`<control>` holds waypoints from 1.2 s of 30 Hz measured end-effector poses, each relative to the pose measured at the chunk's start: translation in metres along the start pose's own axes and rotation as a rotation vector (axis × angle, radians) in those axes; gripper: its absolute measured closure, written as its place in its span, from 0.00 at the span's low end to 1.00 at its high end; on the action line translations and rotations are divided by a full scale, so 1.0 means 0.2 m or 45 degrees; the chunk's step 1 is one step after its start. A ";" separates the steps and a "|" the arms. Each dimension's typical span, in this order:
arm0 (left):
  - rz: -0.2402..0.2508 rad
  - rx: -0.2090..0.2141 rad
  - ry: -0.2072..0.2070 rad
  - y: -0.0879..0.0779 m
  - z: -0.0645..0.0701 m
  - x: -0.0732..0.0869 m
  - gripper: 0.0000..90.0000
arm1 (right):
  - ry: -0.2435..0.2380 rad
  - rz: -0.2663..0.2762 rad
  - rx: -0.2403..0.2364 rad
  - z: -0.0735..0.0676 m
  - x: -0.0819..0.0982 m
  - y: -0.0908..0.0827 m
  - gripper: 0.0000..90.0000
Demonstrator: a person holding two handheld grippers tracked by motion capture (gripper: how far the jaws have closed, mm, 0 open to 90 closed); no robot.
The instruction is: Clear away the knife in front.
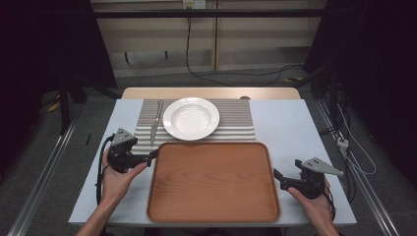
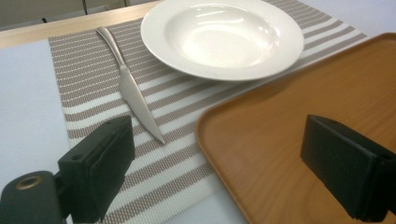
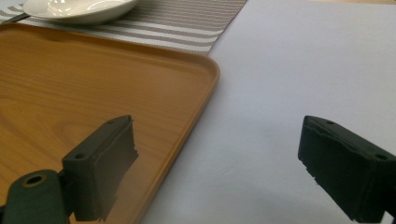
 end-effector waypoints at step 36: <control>-0.099 -0.079 -0.129 0.22 -0.31 -0.24 0.13 | -0.032 -0.025 -0.016 -0.03 0.01 0.02 0.12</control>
Point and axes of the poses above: each handheld gripper's, and its own axes: y roughly forward along the jaws, x roughly out of its underside, z roughly to its right, the point moved 10 cm from there along y, roughly forward along the jaws, and after that the axes turned 11 degrees about x, right-handed, at the moved point
